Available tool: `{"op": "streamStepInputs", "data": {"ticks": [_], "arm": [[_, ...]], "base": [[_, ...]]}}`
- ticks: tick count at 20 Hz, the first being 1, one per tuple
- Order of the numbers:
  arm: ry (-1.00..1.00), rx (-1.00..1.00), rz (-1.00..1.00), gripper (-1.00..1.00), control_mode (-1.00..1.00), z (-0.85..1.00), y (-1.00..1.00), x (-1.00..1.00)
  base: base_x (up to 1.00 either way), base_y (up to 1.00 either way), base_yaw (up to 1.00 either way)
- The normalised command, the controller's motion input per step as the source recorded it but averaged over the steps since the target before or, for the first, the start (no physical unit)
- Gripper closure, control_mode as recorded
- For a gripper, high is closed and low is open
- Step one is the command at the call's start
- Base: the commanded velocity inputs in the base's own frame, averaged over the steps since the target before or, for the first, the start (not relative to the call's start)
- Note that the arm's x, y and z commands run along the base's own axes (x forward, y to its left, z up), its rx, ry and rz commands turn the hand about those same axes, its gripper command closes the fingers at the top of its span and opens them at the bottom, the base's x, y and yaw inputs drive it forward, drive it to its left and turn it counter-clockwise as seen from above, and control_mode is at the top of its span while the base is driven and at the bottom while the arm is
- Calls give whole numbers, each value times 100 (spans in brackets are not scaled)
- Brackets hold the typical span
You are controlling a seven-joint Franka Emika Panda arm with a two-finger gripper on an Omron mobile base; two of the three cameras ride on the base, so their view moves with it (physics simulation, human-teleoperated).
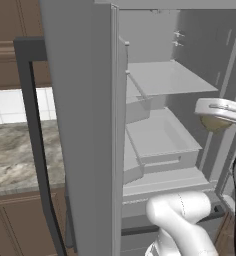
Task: Retrieve the sausage and cheese from the fridge and place them on the cutting board on the counter.
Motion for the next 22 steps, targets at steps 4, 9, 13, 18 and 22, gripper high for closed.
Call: {"op": "streamStepInputs", "data": {"ticks": [4, 9, 13, 18, 22], "arm": [[0, 0, 0, 100, -100, -2, 0, -25], [0, -4, 0, 100, 100, -8, 1, -2], [0, 0, 0, 100, 100, 0, 0, 0], [0, 0, 0, 100, 100, 0, 0, 0], [0, 0, 0, 100, 100, 0, 0, 0]], "base": [[0, 0, 0], [-5, 1, 0], [-54, 10, -3], [-87, 4, -4], [-57, 28, -3]]}}
